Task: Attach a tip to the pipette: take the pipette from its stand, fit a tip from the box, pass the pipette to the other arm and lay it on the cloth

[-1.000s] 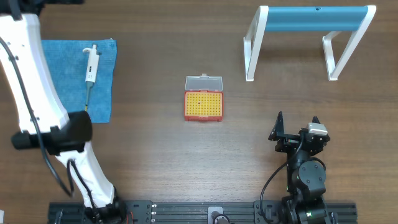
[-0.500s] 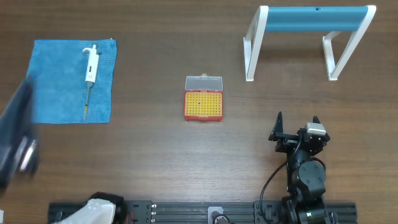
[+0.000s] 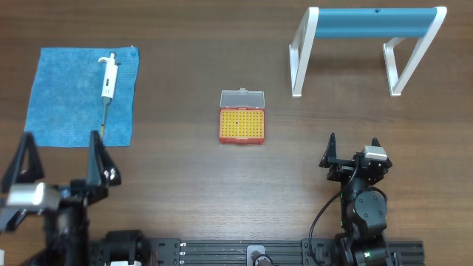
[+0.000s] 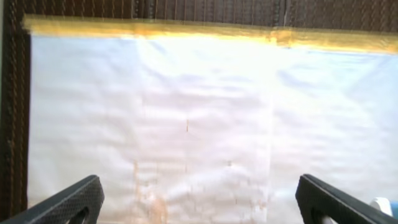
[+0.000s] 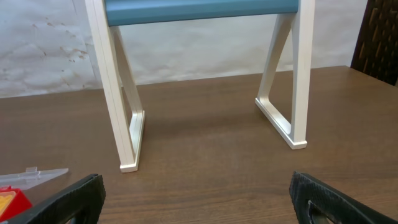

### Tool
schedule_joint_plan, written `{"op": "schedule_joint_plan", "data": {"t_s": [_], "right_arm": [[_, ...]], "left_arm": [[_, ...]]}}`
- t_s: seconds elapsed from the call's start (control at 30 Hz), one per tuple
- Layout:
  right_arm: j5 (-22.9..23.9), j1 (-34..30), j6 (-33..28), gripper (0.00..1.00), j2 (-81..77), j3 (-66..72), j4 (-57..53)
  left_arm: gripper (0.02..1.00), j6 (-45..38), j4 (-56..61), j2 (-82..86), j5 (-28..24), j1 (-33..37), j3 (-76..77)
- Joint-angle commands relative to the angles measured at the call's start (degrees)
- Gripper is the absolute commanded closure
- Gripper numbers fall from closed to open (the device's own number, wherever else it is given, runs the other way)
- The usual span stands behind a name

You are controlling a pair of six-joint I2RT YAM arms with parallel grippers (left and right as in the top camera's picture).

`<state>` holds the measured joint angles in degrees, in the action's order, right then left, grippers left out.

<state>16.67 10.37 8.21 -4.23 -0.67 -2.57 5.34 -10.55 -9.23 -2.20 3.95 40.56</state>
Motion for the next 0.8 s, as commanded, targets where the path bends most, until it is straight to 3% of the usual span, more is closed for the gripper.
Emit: {"op": "schedule_joint_plan", "data": {"t_s": [0.03,0.33,0.5,0.8], "right_arm": [[0.9,0.3,-0.8,0.027,0.3,0.4,0.1],[0.9,0.3,-0.8,0.027,0.3,0.4,0.1],[0.9,0.3,-0.8,0.027,0.3,0.4,0.1],[0.9,0.3,-0.8,0.027,0.3,0.4,0.1]], "left_arm": [[0.02,1.9,8.1,0.7,-1.5,0.2,-10.9],[0.02,2.2,14.7,9.0,-0.9,-2.2,-26.2],[0.02,7.4,30.1,9.0,-1.0,-2.9,-40.2],[0.018,10.8,10.4,9.0,-1.1,-2.8,-40.2]]}}
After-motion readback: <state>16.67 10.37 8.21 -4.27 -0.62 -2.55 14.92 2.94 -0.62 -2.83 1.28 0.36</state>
